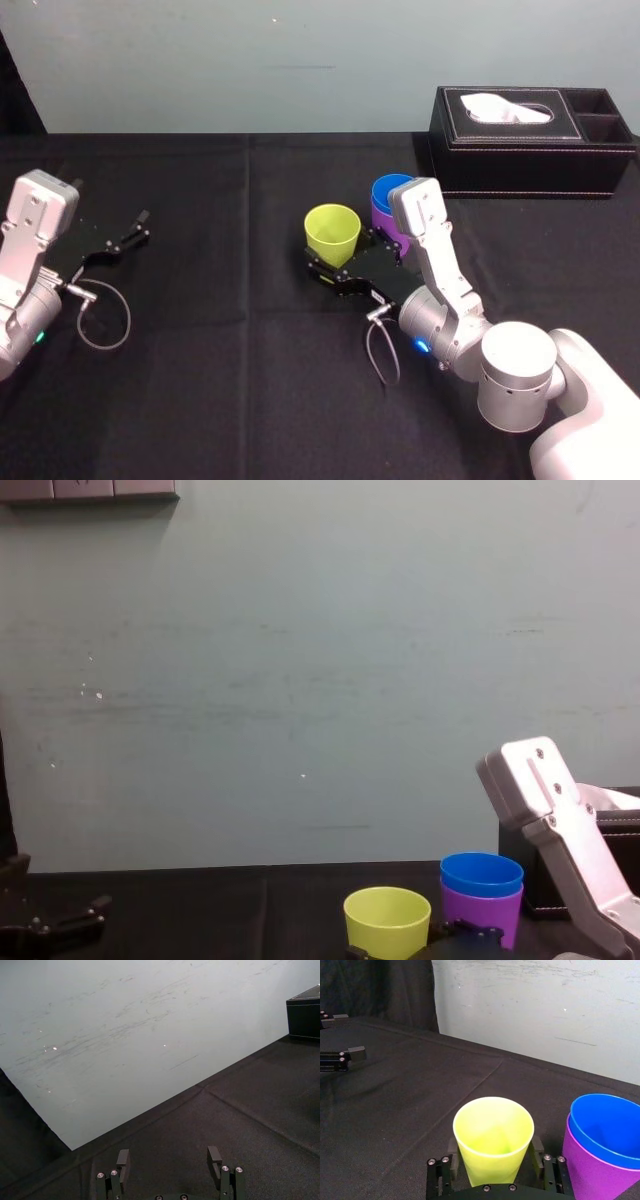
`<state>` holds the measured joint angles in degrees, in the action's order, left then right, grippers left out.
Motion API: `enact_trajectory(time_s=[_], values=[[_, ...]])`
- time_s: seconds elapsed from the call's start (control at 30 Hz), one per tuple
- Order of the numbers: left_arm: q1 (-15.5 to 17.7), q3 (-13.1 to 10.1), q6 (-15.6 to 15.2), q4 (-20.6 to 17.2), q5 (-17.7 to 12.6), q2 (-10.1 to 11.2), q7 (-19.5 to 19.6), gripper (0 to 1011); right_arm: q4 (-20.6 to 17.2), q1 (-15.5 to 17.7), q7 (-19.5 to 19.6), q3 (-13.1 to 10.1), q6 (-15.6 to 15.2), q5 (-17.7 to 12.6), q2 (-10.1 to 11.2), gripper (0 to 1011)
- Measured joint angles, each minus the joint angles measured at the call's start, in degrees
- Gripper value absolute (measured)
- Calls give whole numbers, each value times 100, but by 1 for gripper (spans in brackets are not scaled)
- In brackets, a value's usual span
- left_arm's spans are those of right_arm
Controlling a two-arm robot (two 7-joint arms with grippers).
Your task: Stack the three plastic cups sequentially using one hand.
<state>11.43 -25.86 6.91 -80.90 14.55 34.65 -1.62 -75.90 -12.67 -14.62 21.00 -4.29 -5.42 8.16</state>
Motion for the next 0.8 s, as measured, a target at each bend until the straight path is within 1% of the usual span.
enact_trajectory(time_s=[0.07,0.13,0.27,0.6,0.8], values=[[0,0,0,0,0,0,0,1011,-1,0,0,0,-1,0,0,854],[0,0,0,0,0,0,0,1011,-1,0,0,0,-2,0,1,789],[0,0,0,0,0,0,0,1011,-2,0,0,0,-2,-1,3,737],[0,0,0,0,0,0,0,1011,-7,0,0,0,-2,-3,3,724],[0,0,0,0,0,0,0,1011,-125,7,-81,-12,8,-2,78,724]])
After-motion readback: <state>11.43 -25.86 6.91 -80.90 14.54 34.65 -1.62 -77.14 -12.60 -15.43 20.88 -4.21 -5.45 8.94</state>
